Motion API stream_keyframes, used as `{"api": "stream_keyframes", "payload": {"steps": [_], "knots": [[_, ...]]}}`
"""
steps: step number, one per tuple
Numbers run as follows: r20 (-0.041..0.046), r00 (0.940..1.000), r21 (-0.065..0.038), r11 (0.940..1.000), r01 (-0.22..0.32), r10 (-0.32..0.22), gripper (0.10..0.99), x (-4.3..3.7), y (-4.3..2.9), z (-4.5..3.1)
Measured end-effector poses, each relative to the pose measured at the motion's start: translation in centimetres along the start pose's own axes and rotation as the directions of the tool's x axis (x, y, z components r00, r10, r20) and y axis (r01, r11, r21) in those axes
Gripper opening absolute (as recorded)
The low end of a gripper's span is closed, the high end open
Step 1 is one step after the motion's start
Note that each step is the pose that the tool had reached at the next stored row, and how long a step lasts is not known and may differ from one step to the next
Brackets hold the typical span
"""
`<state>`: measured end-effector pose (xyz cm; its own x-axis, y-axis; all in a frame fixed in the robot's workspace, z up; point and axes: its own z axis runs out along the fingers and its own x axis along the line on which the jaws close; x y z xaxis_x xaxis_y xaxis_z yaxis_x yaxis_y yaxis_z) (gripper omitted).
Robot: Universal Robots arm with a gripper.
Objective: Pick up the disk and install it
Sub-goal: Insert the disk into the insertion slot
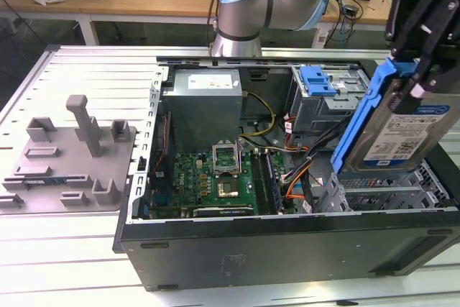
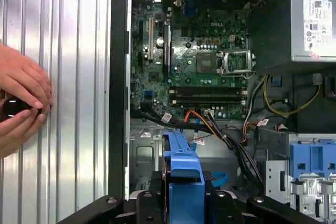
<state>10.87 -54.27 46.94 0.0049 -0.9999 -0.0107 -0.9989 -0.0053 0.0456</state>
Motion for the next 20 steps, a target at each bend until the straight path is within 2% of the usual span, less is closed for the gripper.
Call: {"api": "stream_keyframes", "payload": {"steps": [20], "knots": [[-0.0010, 0.9997, 0.000, 0.9997, 0.024, -0.024, 0.369, -0.08, -0.79, 0.15]]}}
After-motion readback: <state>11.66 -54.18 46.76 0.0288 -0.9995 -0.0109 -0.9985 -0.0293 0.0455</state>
